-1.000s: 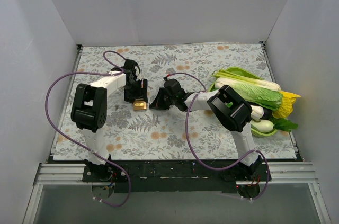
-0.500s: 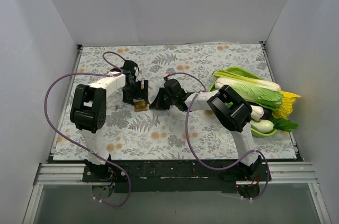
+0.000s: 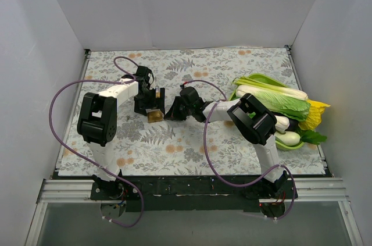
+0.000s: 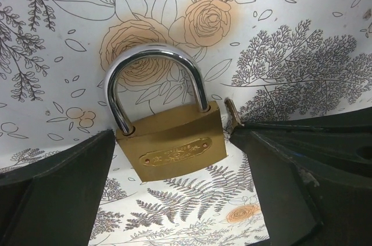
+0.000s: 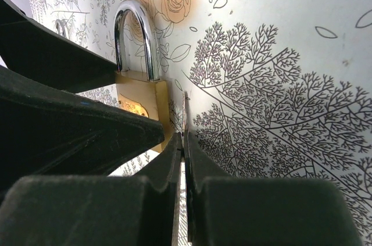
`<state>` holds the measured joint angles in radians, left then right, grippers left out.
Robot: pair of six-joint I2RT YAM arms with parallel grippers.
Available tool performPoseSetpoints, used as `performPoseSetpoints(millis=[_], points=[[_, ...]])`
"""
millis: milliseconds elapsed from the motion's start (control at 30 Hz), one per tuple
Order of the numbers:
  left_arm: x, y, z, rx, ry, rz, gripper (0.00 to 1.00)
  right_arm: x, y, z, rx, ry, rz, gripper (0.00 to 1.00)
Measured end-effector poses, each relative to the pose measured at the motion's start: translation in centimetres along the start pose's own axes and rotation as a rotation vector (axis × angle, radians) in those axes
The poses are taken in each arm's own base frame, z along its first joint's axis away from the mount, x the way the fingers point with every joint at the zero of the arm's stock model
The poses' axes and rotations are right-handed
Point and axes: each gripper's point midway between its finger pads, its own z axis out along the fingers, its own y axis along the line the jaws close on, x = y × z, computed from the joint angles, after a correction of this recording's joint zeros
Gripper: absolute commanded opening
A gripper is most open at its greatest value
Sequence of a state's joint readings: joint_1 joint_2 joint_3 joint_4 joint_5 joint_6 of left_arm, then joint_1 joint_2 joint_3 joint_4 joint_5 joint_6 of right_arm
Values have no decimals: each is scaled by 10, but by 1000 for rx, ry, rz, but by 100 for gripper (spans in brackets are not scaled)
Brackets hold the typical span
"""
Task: Lock with the key
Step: Place the lock at the center of the board, then reset both arms
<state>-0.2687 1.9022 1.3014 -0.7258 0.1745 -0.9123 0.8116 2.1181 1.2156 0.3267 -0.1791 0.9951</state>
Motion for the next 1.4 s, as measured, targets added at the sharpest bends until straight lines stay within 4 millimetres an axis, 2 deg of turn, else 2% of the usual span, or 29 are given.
performPoseSetpoints(millis=[200, 267, 300, 333, 467, 733, 933, 1000, 1200, 1300, 1400], points=[[0, 0, -1, -2, 2, 5, 98, 0, 0, 0, 2, 2, 11, 20], [1, 0, -2, -4, 5, 4, 98, 0, 1, 0, 0, 2, 21, 27], [1, 1, -2, -4, 6, 3, 98, 0, 1, 0, -2, 2, 25, 37], [1, 1, -2, -5, 6, 4, 98, 0, 2, -1, -5, 3, 26, 40], [-1, 8, -4, -17, 5, -8, 98, -4, 6, -4, -13, -7, 26, 41], [-19, 9, -18, 11, -38, -34, 98, -10, 7, -9, 5, -30, 7, 57], [-44, 3, -42, 74, -119, -57, 98, -14, 5, -17, 38, -50, -34, 65], [-57, 0, -51, 107, -149, -60, 98, -16, 3, -20, 49, -56, -59, 72], [-87, -5, -84, 193, -246, -40, 98, -27, 2, -41, 81, -69, -222, 77], [-103, -7, -106, 217, -306, -17, 98, -47, 8, -59, 89, -96, -344, 80], [-125, -8, -131, 238, -383, 5, 98, -83, 30, -90, 76, -175, -472, 89]])
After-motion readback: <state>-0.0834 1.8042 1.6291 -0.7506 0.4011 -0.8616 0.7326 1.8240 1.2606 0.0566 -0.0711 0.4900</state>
